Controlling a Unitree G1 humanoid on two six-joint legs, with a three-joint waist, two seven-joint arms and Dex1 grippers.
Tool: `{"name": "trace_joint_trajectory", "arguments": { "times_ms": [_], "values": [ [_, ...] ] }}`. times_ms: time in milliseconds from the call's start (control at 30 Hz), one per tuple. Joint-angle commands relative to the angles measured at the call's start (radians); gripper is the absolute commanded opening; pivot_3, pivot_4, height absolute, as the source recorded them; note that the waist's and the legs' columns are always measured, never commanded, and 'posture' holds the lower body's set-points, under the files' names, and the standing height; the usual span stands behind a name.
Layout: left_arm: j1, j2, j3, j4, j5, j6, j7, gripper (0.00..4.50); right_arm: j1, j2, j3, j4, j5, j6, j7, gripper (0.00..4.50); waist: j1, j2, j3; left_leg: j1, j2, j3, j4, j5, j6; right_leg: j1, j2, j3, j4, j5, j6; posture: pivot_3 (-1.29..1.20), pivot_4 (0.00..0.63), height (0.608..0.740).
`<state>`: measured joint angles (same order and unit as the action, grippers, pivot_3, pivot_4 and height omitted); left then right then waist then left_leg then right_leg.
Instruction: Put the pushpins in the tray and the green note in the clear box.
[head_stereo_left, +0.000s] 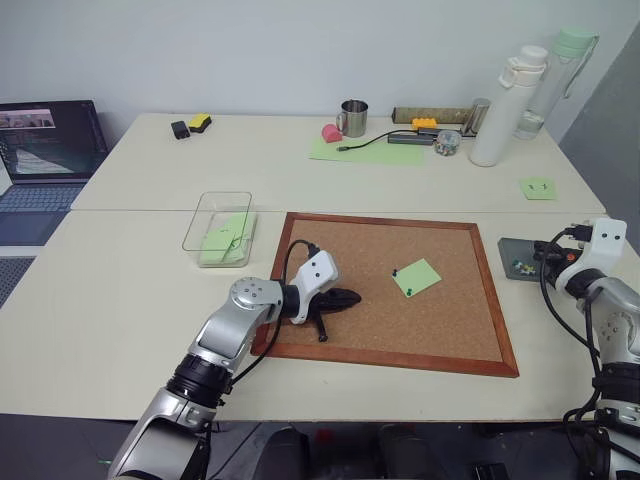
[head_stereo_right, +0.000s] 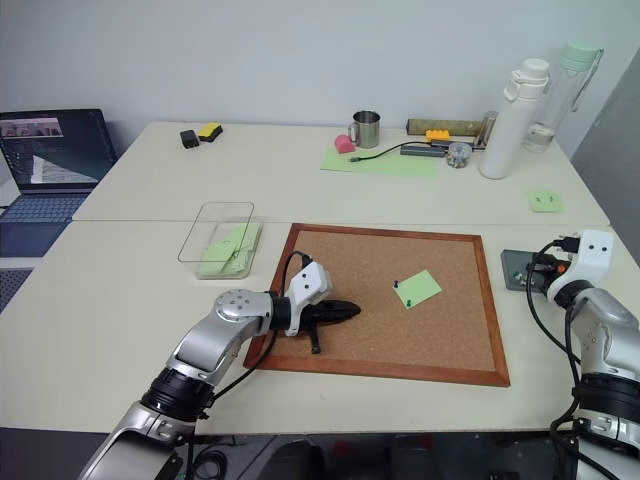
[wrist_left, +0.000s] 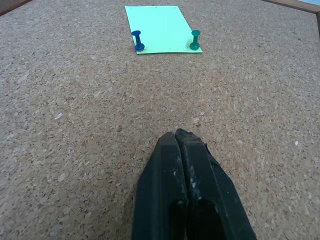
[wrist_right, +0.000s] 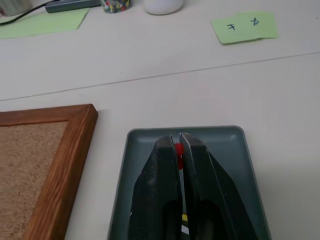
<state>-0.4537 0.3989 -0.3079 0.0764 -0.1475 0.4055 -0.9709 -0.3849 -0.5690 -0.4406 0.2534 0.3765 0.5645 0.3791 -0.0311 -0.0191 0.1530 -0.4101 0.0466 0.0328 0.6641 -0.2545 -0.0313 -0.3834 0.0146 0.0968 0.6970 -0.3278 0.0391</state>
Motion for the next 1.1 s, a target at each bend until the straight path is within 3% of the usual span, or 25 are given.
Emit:
{"name": "trace_joint_trajectory", "arguments": {
  "times_ms": [33, 233, 467, 833, 1100],
  "values": [
    [0.03, 0.017, -0.026, 0.011, 0.018, 0.028, -0.004, 0.0, -0.01, -0.016, -0.009, -0.007, 0.015, -0.015, 0.021, 0.84, 0.0, 0.0, 0.0, 0.0, 0.0, 0.0, 0.0, 0.0, 0.0, 0.0, 0.0, 0.0, 0.0, 0.0, 0.0, 0.0, 0.15, 0.74],
    [0.027, 0.022, -0.023, 0.013, 0.021, 0.026, -0.004, 0.0, -0.005, -0.022, -0.005, -0.018, 0.004, -0.021, 0.024, 1.9, 0.0, 0.0, 0.0, 0.0, 0.0, 0.0, 0.0, 0.0, 0.0, 0.0, 0.0, 0.0, 0.0, 0.0, 0.0, 0.0, 0.15, 0.74],
    [0.021, 0.022, -0.023, 0.021, 0.021, 0.022, -0.006, 0.0, 0.043, -0.036, 0.027, -0.108, 0.008, -0.03, 0.08, 1.9, 0.0, 0.0, 0.0, 0.0, 0.0, 0.0, 0.0, 0.0, 0.0, 0.0, 0.0, 0.0, 0.0, 0.0, 0.0, 0.0, 0.15, 0.74],
    [0.015, 0.025, -0.026, 0.024, 0.022, 0.019, -0.007, 0.0, 0.278, 0.003, 0.275, -0.723, 0.196, 0.181, 0.211, 1.9, -0.001, 0.0, 0.0, 0.001, 0.0, -0.001, 0.0, 0.0, 0.0, 0.001, 0.001, 0.0, 0.0, 0.0, 0.0, 0.0, 0.15, 0.74],
    [0.0, 0.02, -0.033, 0.038, 0.025, 0.012, -0.012, 0.0, 0.279, 0.046, 0.442, -0.71, 0.088, 0.125, 0.17, 1.9, -0.001, -0.001, 0.001, 0.001, 0.0, -0.001, 0.0, 0.0, 0.0, 0.002, 0.001, -0.001, -0.001, 0.0, 0.0, 0.0, 0.15, 0.74]
  ]
}}
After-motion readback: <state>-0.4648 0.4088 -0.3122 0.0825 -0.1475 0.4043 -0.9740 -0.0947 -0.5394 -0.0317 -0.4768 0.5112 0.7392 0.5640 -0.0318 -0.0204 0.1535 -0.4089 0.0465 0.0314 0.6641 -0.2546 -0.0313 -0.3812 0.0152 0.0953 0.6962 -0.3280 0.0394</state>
